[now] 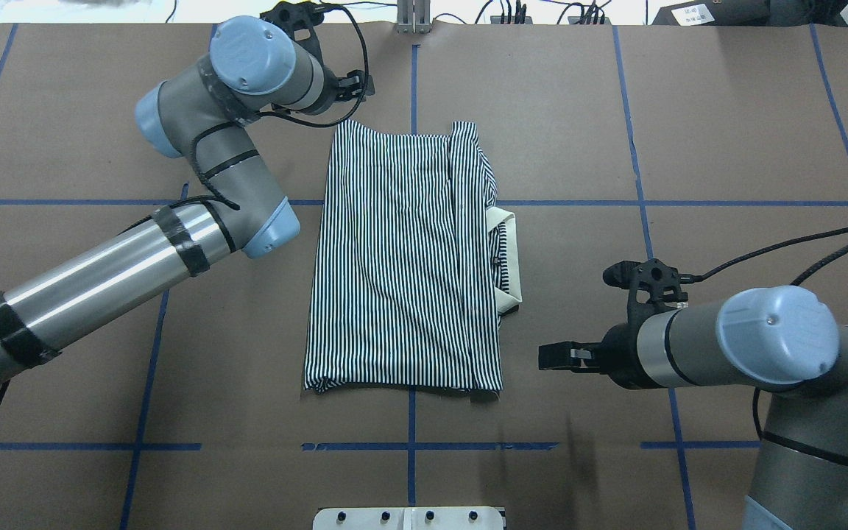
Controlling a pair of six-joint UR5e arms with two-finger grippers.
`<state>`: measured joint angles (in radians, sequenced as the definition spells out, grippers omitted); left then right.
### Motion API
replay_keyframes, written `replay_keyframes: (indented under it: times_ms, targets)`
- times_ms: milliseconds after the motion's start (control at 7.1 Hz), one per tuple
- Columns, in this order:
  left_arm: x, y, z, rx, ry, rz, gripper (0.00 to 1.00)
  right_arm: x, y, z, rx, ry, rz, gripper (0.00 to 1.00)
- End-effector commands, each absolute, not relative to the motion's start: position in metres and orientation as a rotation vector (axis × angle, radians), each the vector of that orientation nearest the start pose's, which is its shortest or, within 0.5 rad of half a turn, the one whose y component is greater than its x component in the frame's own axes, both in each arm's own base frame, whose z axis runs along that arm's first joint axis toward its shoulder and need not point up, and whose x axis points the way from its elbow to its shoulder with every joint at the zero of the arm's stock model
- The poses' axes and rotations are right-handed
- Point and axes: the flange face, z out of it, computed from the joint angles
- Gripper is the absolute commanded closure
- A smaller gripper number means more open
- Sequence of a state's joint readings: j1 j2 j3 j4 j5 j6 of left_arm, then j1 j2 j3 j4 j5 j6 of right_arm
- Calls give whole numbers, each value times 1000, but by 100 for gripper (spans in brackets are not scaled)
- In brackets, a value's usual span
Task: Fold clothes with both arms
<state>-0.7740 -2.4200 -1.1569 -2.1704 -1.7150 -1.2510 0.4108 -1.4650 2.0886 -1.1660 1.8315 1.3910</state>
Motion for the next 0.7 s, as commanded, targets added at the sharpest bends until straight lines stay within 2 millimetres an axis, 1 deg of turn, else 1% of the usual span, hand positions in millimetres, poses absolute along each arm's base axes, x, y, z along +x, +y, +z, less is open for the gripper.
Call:
replay_keyframes:
  times_ms: [0, 141, 282, 422, 563]
  targets:
    - [439, -595, 249, 410, 910, -287, 0, -449, -312, 271, 106, -907, 1, 0]
    - [414, -569, 244, 402, 898, -287, 0, -477, -311, 254, 148, -856, -80, 0]
    - [396, -547, 239, 400, 900, -282, 0, -512, -300, 252, 171, -815, -110, 0]
    - [389, -537, 241, 393, 904, -276, 0, -535, -292, 258, 201, -781, -175, 0]
    - [389, -535, 244, 387, 904, -275, 0, -546, -286, 263, 236, -754, -244, 4]
